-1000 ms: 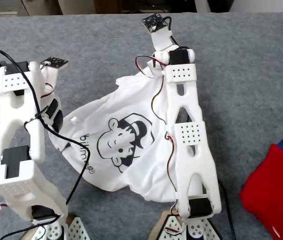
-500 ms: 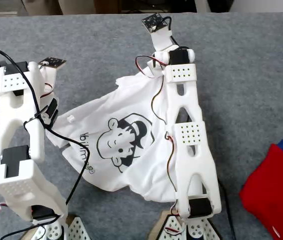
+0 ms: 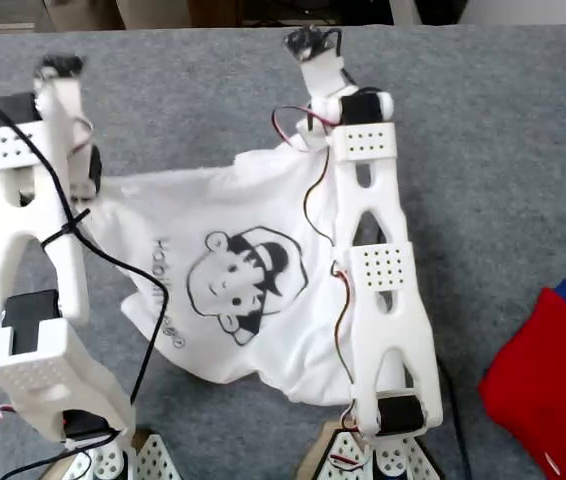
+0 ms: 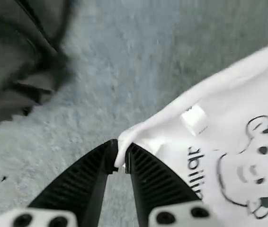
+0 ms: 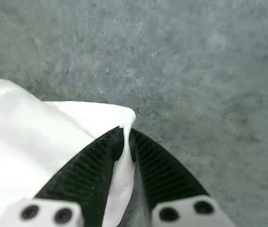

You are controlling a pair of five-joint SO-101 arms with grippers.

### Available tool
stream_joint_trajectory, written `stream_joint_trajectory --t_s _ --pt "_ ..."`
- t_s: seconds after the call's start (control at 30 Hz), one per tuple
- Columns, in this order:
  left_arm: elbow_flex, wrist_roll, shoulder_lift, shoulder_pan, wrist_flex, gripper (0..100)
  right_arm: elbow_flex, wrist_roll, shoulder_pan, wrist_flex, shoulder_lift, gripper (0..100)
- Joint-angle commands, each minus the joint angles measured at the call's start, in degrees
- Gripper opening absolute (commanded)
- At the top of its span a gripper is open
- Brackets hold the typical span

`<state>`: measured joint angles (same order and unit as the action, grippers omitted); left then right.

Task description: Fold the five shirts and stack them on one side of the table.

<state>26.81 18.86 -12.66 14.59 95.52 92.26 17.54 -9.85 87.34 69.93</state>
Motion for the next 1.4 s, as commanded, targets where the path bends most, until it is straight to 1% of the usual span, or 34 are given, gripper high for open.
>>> stream_joint_trajectory --t_s 0.0,0.13,0.23,0.37,0.5,0.63,0.83,0.97,1.17,1.37 --pt "16.4 -2.6 0.8 -3.5 4.9 2 3.3 0.8 2.7 1.4 -17.5 0.5" --pt "28.0 -5.5 1.7 -8.0 5.4 2 3.3 0.8 5.1 2.6 -32.8 0.5" --pt "31.9 -6.0 5.1 -11.1 5.4 2 3.2 0.9 6.4 3.4 -43.5 0.5" --pt "31.2 -6.0 11.2 -13.7 5.4 2 3.2 0.9 8.1 3.4 -55.2 0.5" --pt "29.4 -6.0 20.0 -14.5 5.4 2 3.2 0.9 9.5 3.5 -64.7 0.5" --pt "26.2 -6.0 29.0 -14.3 5.4 2 3.1 4.6 9.5 7.4 -72.0 0.5" --pt "17.0 -5.8 40.0 -14.0 5.4 2 3.1 5.9 9.8 14.0 -78.4 0.5" --pt "10.2 -5.7 44.0 -14.1 5.3 2 1.8 6.9 9.8 14.8 -80.1 0.5" --pt "1.0 -5.7 44.6 -14.1 5.3 2 -9.8 6.6 9.8 14.9 -80.3 0.5" --pt "0.1 -5.7 44.7 -13.2 5.3 2 -22.3 6.9 9.8 14.8 -80.3 0.5"
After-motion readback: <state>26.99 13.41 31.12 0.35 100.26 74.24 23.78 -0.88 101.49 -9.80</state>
